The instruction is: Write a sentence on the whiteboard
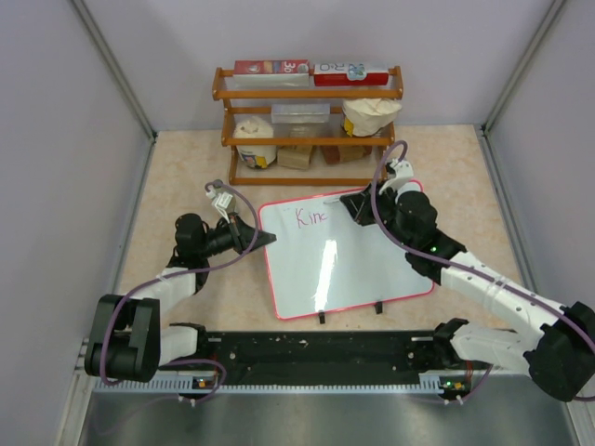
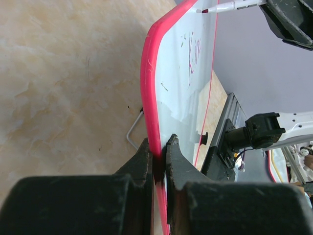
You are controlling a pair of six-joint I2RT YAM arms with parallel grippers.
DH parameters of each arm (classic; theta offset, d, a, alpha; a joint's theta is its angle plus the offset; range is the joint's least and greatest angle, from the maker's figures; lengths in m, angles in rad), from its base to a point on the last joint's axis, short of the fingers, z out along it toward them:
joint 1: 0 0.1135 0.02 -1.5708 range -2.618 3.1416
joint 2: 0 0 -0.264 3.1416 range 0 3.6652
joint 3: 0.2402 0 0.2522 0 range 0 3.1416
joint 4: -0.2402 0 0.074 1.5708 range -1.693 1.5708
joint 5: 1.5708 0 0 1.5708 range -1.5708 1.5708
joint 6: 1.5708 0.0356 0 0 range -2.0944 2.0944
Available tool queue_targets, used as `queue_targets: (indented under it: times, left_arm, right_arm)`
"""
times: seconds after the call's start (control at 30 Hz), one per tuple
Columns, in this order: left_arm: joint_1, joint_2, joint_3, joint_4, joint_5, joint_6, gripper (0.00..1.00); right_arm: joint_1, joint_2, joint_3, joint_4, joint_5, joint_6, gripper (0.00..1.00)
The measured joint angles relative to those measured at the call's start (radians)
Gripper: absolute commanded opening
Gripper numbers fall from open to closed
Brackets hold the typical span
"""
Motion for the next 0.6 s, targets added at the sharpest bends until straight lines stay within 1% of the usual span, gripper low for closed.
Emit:
queue_targets:
  times: [0.27, 0.6]
  left_arm:
    - [0.0, 0.0, 0.0, 0.0, 0.0, 0.0, 0.0]
    - [0.0, 0.0, 0.0, -0.002, -0.002, 0.0, 0.0]
  right_arm:
    - [-0.003, 0.0, -0.005, 0.002, 0.001, 0.002, 0.0]
    - [-0.003, -0.032, -0.056, 0.011, -0.024, 0.012, 0.0]
